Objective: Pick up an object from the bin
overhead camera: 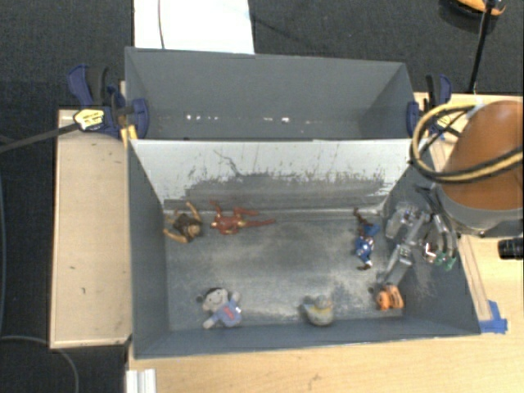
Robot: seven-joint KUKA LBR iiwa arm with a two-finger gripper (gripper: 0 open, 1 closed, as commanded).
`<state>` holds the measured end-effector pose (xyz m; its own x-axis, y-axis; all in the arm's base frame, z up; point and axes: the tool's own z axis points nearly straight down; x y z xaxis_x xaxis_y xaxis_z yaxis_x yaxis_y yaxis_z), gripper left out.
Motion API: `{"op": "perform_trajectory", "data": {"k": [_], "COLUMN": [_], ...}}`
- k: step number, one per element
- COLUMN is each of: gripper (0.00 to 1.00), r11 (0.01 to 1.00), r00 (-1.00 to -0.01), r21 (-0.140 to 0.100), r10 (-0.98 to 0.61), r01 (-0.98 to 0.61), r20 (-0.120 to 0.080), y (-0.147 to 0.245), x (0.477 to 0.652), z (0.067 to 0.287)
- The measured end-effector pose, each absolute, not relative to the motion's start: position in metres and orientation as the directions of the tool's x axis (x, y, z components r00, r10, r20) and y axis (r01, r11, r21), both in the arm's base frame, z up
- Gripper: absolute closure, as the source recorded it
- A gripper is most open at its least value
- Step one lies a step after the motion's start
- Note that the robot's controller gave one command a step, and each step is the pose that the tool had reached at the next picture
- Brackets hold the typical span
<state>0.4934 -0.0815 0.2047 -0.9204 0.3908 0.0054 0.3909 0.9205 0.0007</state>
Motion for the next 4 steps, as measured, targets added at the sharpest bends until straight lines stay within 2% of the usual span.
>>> {"op": "perform_trajectory", "data": {"k": [1, 2, 3, 4], "gripper": [0.0, 0.0, 0.0, 0.0], "r11": [0.88, 0.966, 0.931, 0.821], "r00": [-0.88, -0.966, -0.931, -0.821], "r21": [0.004, 0.002, 0.004, 0.004], "r10": [0.475, 0.26, 0.364, 0.57], "r01": [0.475, 0.26, 0.364, 0.57], "r20": [-0.009, -0.005, -0.006, -0.003], "y": [-0.092, -0.101, -0.105, -0.111], "x": [0.5, 0.502, 0.502, 0.509], "z": [0.196, 0.157, 0.129, 0.126]}}
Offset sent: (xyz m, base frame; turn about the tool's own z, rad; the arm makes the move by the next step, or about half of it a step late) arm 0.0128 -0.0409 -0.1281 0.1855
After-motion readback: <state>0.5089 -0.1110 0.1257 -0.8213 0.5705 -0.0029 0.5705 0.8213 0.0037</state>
